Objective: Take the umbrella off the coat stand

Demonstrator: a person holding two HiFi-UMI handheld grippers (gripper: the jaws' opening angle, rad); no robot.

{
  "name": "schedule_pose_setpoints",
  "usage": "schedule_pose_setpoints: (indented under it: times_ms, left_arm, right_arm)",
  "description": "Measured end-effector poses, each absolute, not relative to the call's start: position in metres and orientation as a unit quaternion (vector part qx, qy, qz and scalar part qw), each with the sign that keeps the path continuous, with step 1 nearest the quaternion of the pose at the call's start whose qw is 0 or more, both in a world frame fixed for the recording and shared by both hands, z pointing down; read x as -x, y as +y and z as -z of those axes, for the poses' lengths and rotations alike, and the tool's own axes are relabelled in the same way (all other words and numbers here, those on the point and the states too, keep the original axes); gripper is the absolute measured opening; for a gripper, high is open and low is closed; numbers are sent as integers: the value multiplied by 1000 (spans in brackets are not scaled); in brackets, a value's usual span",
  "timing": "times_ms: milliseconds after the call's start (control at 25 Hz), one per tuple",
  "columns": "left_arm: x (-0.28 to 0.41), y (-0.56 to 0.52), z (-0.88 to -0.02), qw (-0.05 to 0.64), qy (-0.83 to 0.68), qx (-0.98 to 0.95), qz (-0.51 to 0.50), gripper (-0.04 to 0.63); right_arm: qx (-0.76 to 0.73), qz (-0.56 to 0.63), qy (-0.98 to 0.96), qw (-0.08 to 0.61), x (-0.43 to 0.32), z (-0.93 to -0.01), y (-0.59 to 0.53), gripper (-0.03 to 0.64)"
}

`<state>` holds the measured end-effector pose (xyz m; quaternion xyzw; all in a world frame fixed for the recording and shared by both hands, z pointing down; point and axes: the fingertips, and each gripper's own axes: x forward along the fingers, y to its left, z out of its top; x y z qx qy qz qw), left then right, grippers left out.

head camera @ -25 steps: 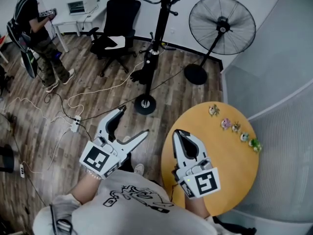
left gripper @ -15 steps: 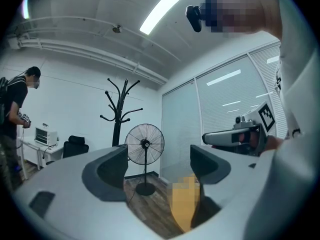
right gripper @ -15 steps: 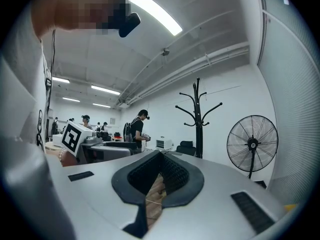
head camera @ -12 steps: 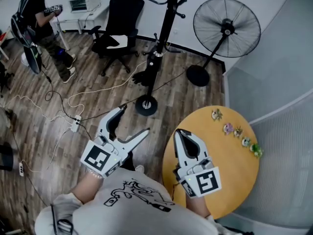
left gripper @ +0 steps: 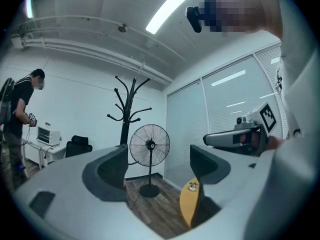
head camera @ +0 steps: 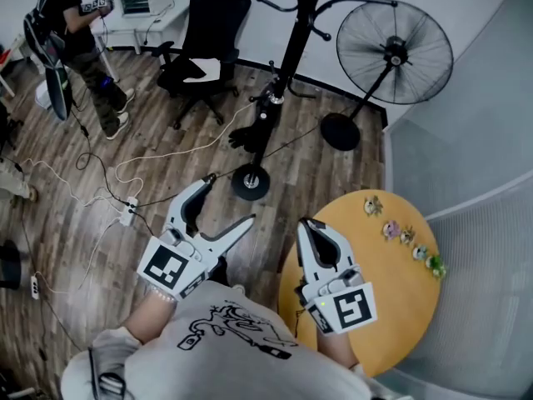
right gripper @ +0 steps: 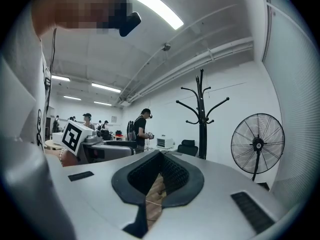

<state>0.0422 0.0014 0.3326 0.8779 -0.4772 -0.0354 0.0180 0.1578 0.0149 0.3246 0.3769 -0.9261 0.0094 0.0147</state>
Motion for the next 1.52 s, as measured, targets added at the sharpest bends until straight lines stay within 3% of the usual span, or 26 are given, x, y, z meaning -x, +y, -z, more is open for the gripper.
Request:
schedule_pose_setpoints:
  times_ms: [1520]
  left_arm:
    - [78,-204,-336,30,-446,-894,36,379]
  right_arm:
    - [-411,-6,-911,29,-39,-318,-184,17]
